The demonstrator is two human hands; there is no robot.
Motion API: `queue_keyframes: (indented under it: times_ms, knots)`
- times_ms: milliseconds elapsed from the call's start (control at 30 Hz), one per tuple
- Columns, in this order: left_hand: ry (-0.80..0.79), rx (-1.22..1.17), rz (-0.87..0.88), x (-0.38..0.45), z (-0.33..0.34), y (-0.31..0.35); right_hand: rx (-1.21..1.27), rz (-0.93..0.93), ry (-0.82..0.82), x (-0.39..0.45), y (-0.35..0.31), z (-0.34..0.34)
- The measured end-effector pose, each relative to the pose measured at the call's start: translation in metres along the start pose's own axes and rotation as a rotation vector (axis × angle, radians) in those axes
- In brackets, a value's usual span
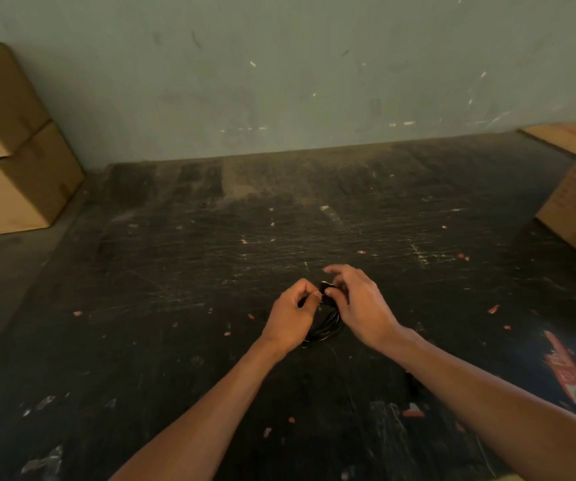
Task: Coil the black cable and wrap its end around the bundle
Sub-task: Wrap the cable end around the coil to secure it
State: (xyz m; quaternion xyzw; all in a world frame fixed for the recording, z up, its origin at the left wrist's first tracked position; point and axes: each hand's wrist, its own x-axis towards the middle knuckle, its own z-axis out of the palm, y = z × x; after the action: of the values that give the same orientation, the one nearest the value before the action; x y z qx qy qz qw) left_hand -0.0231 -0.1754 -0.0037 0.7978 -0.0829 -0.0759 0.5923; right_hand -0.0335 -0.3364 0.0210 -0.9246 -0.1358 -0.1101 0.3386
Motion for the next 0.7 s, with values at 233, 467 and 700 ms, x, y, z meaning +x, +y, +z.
queue_keyframes:
  times_ms: [233, 467, 700]
  knots:
    - [-0.025, -0.056, 0.002, 0.000, -0.001, 0.004, 0.160, 0.121, 0.001, 0.005, 0.002, -0.003]
    - [-0.022, -0.299, -0.144, -0.003, -0.008, -0.001, 0.397, 0.511, 0.097, 0.013, 0.020, -0.012]
    - [-0.112, -0.709, -0.398, -0.004, -0.010, -0.006, 0.748, 0.743, 0.139, 0.006, 0.033, -0.015]
